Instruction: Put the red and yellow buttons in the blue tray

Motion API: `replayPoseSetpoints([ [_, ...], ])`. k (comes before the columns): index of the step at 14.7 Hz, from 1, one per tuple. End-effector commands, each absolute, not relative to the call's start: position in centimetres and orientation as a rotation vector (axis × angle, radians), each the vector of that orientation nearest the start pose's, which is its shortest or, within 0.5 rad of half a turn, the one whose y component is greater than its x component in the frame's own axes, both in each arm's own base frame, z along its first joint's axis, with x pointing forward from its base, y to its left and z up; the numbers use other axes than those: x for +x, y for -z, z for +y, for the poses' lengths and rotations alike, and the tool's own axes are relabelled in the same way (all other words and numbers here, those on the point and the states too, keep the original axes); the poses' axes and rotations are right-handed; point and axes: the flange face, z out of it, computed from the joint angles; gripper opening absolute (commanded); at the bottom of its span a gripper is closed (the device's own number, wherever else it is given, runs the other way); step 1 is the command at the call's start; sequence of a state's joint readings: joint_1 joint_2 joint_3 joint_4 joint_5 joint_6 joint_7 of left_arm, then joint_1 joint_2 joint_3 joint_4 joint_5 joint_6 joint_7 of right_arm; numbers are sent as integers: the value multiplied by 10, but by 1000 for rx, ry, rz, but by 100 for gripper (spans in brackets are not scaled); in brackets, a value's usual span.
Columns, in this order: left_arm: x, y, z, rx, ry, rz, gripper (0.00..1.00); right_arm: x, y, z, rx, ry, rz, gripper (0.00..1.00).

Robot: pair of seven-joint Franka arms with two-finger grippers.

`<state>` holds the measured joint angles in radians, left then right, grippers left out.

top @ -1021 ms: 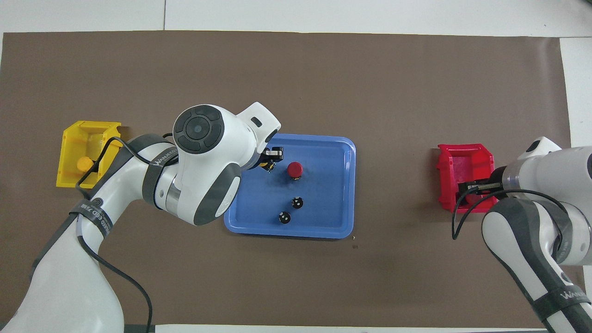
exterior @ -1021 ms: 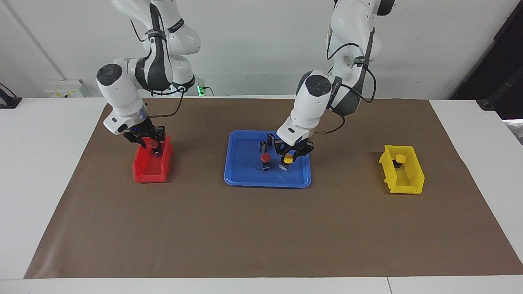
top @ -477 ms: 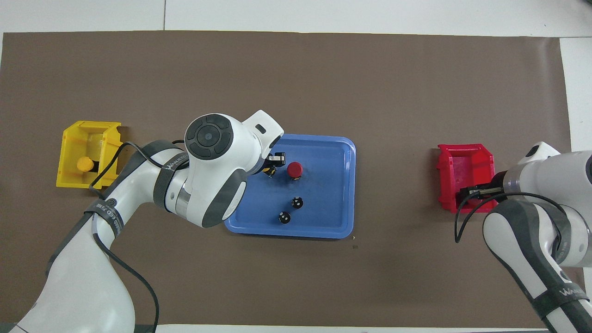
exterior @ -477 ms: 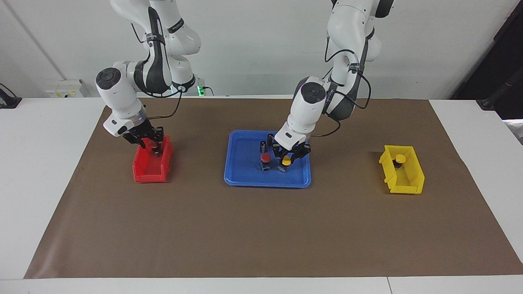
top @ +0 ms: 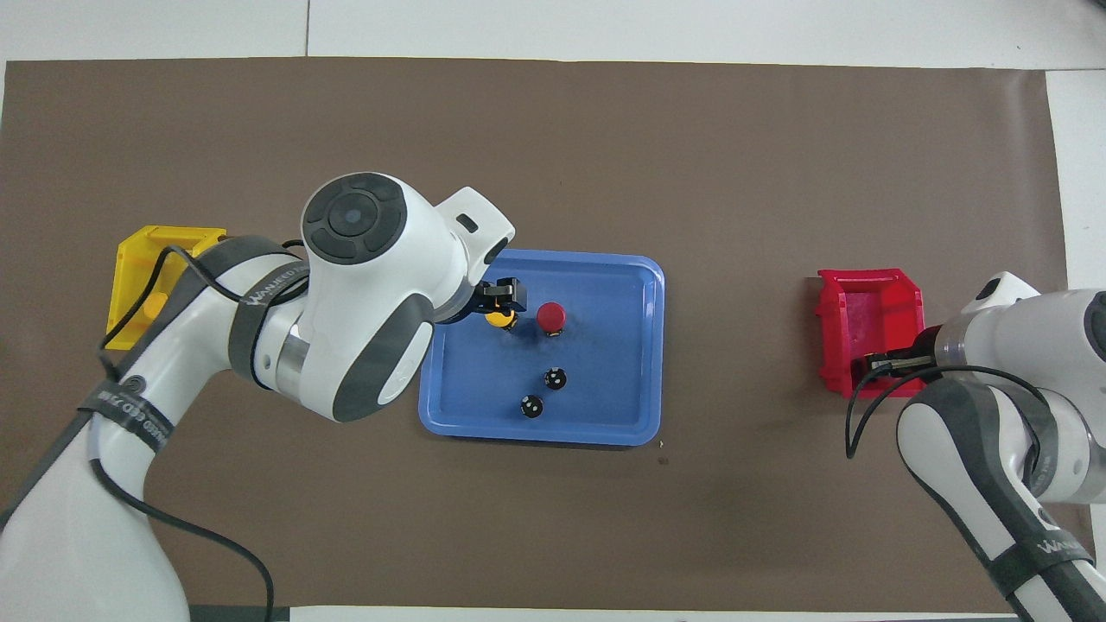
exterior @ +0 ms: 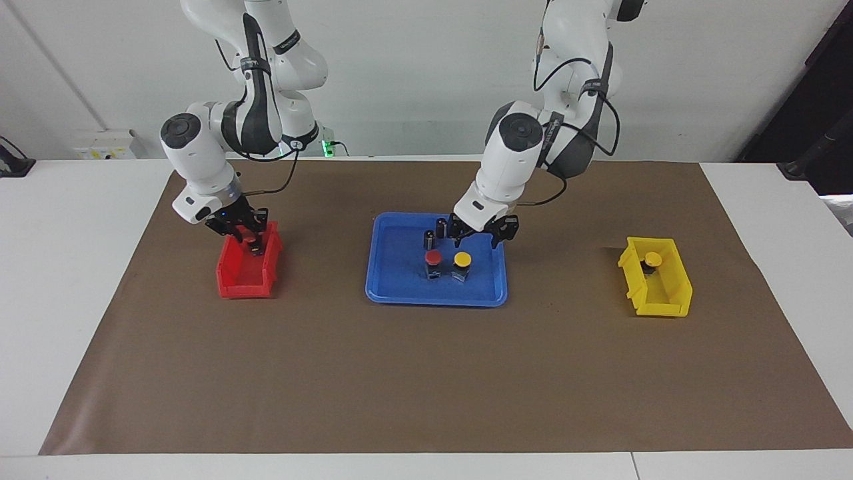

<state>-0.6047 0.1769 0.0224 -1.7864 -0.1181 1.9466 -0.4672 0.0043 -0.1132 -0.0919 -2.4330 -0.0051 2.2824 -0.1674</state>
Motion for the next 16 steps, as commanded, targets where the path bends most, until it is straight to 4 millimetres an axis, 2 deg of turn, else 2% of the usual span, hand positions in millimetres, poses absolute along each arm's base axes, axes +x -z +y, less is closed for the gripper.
replayPoseSetpoints([
  [1,513,-502,-279,-3146,-133,170,100,468,-355,-44,-3114,-22,-166,20],
  [2,523,-519,-242,-3149,-132,231,100,476,-365,-43,-3114,-22,-176,20],
  [4,528,-552,-179,-3162,-105,285,100,498,-390,-42,-3109,-83,-189,20],
  [6,533,-576,-117,-3158,-99,325,100,525,-429,-34,-3104,-141,-210,21],
  [8,541,-597,-55,-3158,-79,365,100,551,-468,-1,-3103,-172,-270,21],
  [9,544,-599,-38,-3160,-75,378,100,564,-482,16,-3109,-180,-245,21],
  [11,552,-586,-18,-3166,9,310,100,580,-504,77,-3111,-137,-135,21],
  [12,558,-563,-5,-3166,51,269,100,581,-506,106,-3108,-112,-79,21],
  [14,571,-525,20,-3160,124,208,100,577,-503,166,-3107,-43,-21,21],
  [15,580,-506,32,-3161,113,177,100,576,-495,188,-3109,-35,18,21],
  [16,586,-486,35,-3162,99,172,100,575,-486,212,-3107,-16,55,21],
])
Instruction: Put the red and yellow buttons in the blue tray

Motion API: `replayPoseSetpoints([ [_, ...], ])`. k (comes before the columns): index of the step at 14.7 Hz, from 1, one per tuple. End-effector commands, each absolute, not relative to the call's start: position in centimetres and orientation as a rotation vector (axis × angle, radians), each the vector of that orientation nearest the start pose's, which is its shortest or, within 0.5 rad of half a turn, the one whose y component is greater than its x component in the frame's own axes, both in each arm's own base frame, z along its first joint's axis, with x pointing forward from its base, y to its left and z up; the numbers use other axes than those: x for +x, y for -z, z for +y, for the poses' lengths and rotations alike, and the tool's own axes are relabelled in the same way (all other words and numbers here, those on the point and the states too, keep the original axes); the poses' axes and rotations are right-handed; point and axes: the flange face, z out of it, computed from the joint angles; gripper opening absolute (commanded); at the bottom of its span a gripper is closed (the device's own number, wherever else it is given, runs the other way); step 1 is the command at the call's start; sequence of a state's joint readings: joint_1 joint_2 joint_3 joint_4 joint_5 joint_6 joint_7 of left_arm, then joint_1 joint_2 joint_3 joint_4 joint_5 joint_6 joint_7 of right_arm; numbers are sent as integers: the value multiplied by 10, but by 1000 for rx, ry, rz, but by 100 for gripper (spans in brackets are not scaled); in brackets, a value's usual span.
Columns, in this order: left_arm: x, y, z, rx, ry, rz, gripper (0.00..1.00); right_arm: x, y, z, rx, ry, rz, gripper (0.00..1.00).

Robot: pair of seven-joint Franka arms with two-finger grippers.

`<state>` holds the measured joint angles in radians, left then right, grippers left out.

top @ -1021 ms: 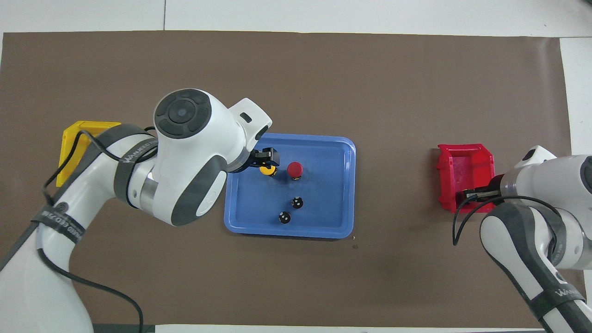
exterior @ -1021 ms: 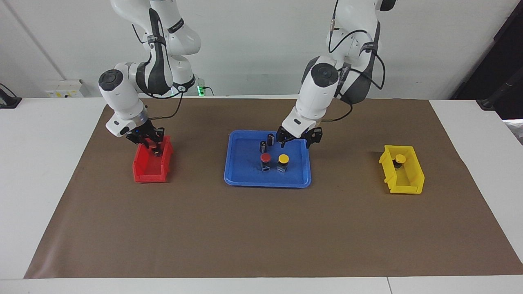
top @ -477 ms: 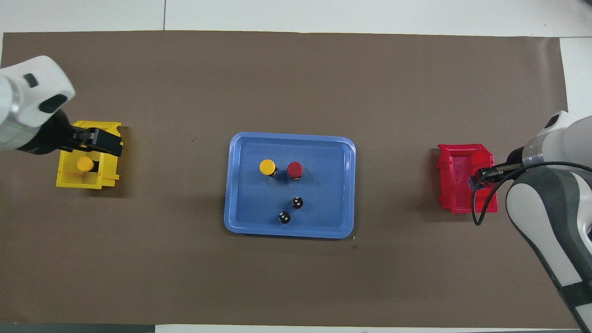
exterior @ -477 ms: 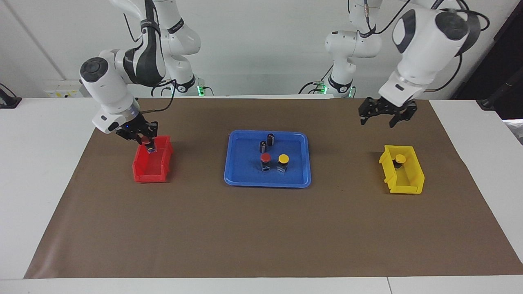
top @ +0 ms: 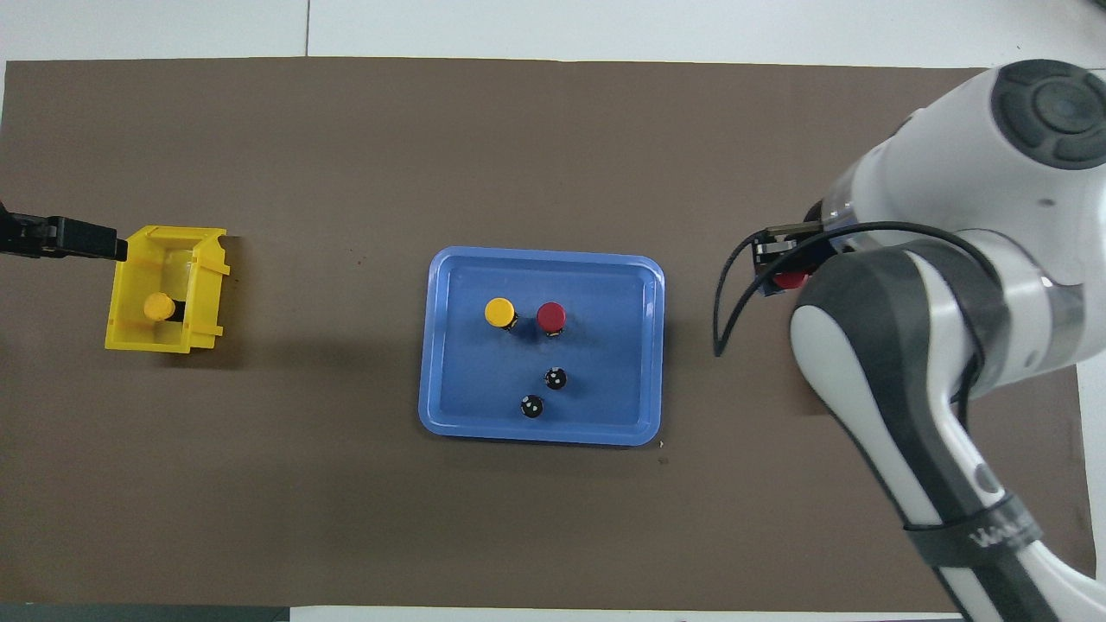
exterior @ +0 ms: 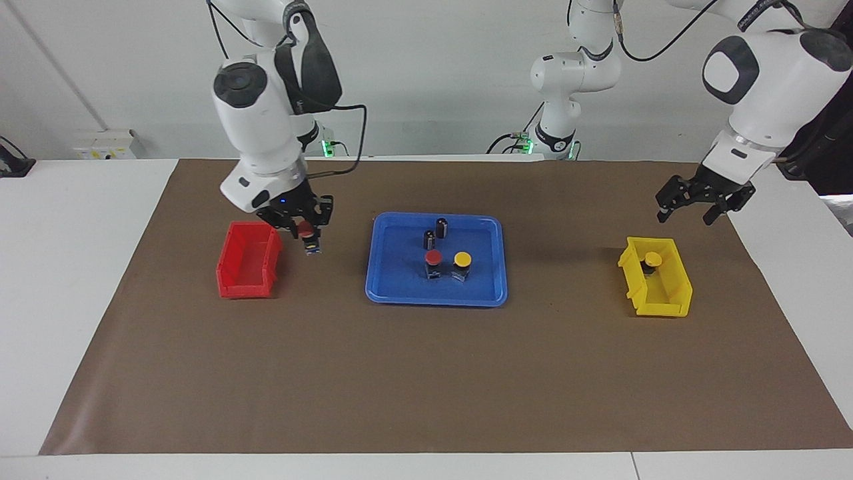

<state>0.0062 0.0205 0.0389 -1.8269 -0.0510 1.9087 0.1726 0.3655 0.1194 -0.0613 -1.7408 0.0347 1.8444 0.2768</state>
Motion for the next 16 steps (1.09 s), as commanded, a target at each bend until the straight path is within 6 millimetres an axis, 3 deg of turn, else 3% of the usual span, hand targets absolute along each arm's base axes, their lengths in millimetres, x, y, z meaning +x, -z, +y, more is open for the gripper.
replayPoseSetpoints([
  [1,592,-462,33,-3162,84,177,99,575,-475,237,-3094,24,80,20],
  [4,578,-413,48,-3160,77,165,96,564,-429,294,-3106,-2,132,20],
  [7,565,-386,51,-3162,38,167,85,554,-395,298,-3116,-22,137,21],
  [8,565,-386,53,-3161,43,174,81,550,-387,296,-3118,-33,140,22],
  [10,564,-387,58,-3161,48,162,74,537,-375,319,-3120,-29,122,22],
  [12,558,-380,60,-3164,25,157,66,535,-357,324,-3116,-17,175,23],
  [16,543,-368,59,-3161,46,154,66,538,-347,321,-3117,-12,172,26],
])
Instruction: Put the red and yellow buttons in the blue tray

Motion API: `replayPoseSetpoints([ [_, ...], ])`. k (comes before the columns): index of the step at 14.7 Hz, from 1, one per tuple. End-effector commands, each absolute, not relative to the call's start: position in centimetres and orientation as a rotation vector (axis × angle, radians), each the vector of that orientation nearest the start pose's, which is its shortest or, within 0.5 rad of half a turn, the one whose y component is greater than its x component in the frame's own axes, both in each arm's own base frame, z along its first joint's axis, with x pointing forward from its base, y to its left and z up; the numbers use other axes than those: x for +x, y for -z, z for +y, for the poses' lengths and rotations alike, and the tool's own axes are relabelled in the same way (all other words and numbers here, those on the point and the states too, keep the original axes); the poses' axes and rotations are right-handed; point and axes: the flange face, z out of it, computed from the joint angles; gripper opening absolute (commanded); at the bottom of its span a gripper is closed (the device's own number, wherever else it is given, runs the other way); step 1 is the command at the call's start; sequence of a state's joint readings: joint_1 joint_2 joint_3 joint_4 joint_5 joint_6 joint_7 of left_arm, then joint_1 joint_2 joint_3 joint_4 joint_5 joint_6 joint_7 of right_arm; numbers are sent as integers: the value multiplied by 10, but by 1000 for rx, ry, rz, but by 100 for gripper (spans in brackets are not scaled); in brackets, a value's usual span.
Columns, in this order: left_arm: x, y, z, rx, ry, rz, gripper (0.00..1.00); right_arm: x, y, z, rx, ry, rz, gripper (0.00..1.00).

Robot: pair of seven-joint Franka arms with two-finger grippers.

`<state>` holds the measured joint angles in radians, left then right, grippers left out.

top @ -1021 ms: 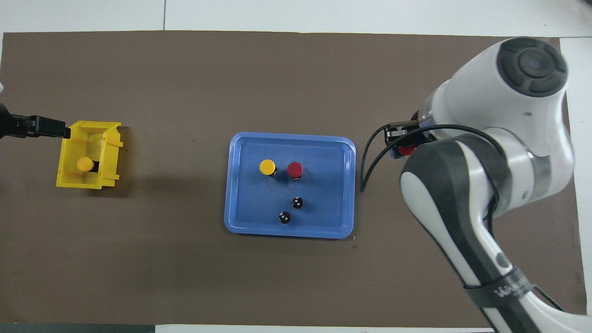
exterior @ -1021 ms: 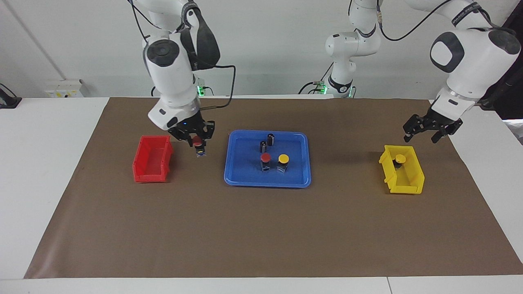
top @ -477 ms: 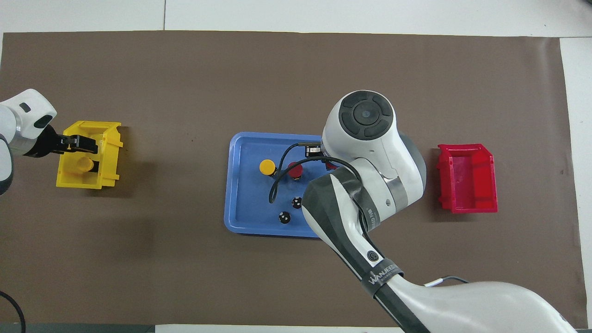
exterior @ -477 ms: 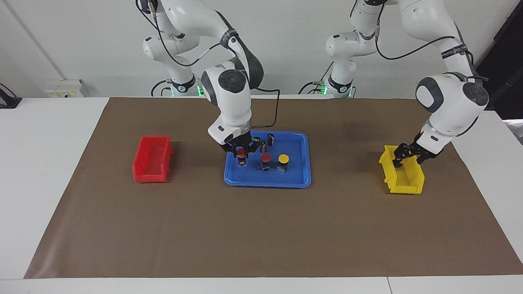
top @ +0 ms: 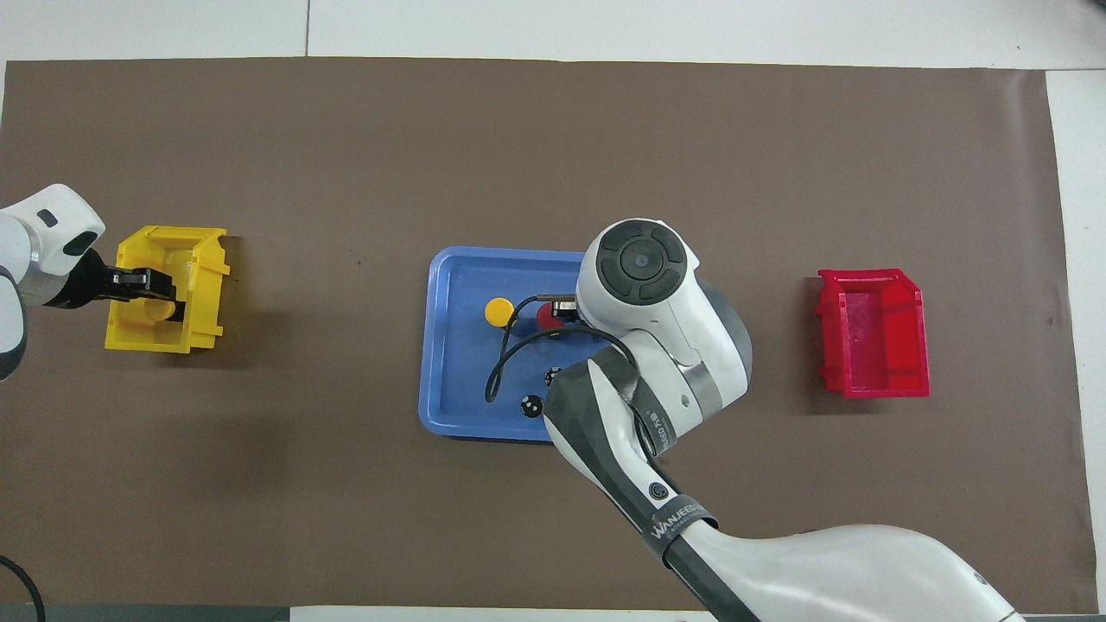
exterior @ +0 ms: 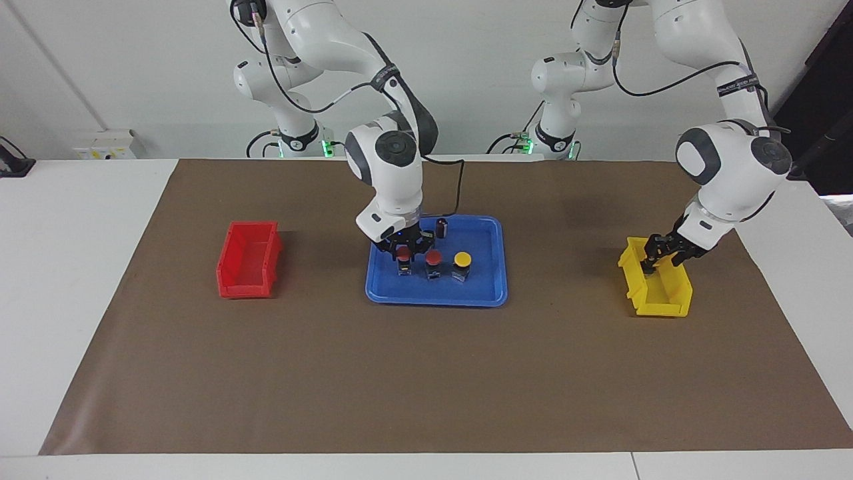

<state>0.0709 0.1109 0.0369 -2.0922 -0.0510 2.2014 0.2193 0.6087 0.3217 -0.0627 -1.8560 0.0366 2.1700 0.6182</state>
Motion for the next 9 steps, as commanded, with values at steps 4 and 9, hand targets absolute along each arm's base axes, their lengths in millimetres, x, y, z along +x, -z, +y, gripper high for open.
replayPoseSetpoints([
  [4,541,-366,58,-3162,39,156,54,544,-357,316,-3116,-6,197,100],
  [9,548,-378,56,-3165,-5,160,1,586,-450,252,-3107,35,318,100],
])
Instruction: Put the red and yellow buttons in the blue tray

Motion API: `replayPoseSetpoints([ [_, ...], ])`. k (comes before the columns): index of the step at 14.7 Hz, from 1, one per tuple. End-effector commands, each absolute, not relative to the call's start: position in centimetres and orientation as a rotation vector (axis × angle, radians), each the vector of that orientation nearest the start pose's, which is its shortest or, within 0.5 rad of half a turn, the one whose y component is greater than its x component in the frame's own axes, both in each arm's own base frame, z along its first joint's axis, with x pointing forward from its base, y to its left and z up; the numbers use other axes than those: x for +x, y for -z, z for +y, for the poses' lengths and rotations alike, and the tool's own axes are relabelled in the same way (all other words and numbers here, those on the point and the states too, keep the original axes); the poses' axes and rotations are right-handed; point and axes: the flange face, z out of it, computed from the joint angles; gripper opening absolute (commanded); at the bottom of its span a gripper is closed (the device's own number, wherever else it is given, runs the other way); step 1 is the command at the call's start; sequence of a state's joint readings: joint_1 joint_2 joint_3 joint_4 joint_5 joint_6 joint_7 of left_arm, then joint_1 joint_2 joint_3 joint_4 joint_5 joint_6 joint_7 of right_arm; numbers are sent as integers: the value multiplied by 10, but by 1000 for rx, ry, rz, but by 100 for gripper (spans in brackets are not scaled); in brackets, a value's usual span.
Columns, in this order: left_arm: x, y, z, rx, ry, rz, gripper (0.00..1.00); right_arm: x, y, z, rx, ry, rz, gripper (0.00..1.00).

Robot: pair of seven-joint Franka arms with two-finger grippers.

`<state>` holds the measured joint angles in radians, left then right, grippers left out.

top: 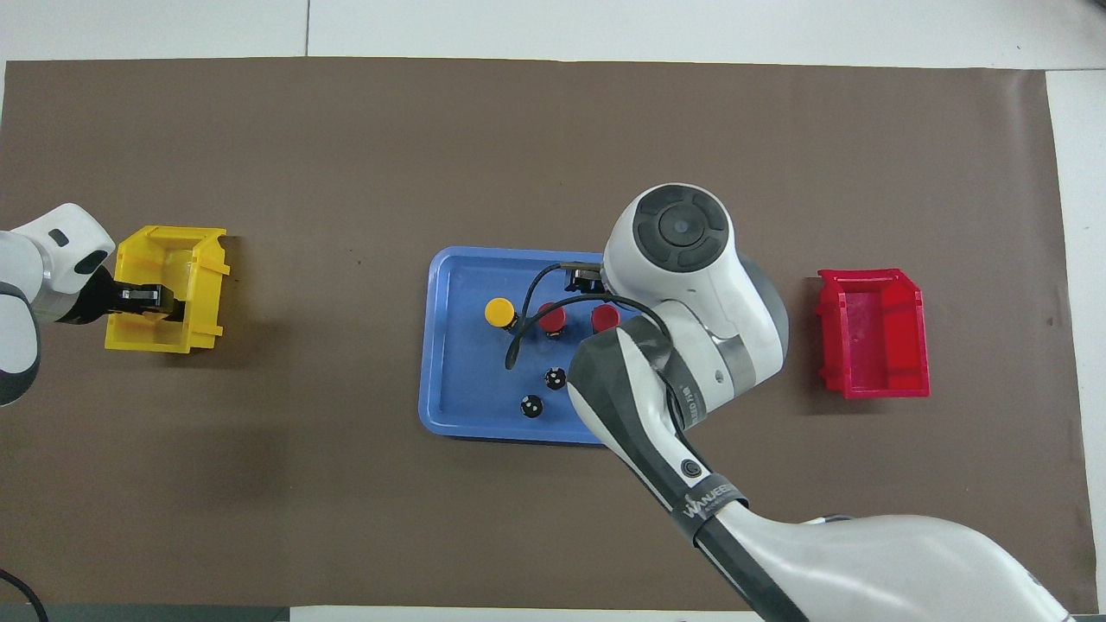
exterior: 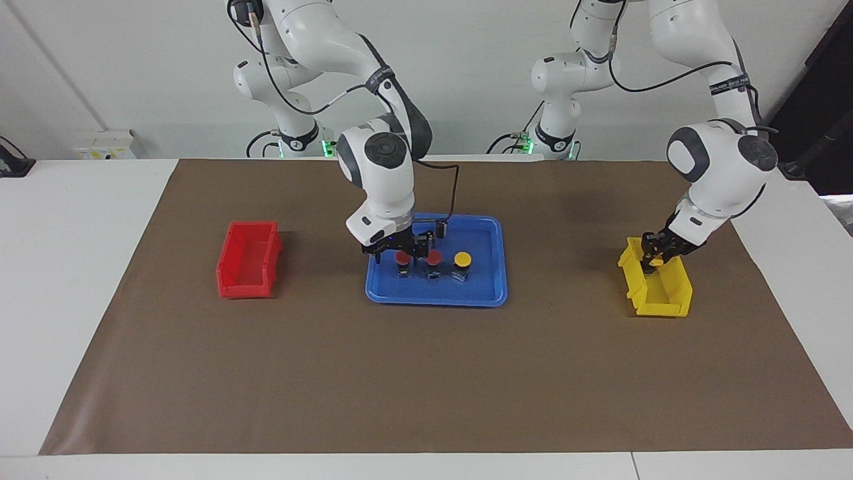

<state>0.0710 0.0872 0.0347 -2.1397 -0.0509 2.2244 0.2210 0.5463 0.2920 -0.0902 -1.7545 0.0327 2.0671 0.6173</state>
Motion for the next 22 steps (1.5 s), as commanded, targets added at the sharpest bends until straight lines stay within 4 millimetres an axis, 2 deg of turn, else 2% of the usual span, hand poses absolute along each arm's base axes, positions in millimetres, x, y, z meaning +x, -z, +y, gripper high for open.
replayPoseSetpoints([
  [1,564,-413,53,-3126,-57,202,1,591,-477,224,-3101,49,309,100],
  [2,581,-449,53,-3039,-97,236,1,593,-500,197,-3099,55,303,100],
  [3,591,-483,38,-2997,-90,230,1,594,-522,168,-3096,58,316,100],
  [4,596,-512,16,-2995,-61,209,1,593,-543,143,-3091,59,338,100],
  [5,597,-529,-14,-3000,-43,165,1,590,-563,119,-3089,53,374,100],
  [6,593,-532,-52,-3023,-27,96,1,585,-581,95,-3087,38,404,100],
  [7,585,-530,-105,-3064,-6,26,1,580,-596,74,-3088,24,398,100],
  [10,555,-500,-219,-3178,-1,11,1,561,-628,6,-3101,-2,300,100],
  [11,549,-477,-241,-3198,2,-15,1,555,-634,-10,-3102,-5,281,100],
  [13,528,-433,-283,-3239,38,14,1,543,-640,-30,-3108,-46,266,100],
  [15,516,-405,-307,-3242,15,58,1,530,-636,-53,-3131,-147,230,100],
  [16,514,-400,-313,-3242,11,63,1,528,-634,-56,-3143,-163,208,100],
  [20,511,-386,-328,-3243,14,27,1,519,-627,-53,-3146,-205,196,100],
  [22,510,-374,-327,-3240,15,12,1,519,-627,-54,-3145,-207,199,100],
])
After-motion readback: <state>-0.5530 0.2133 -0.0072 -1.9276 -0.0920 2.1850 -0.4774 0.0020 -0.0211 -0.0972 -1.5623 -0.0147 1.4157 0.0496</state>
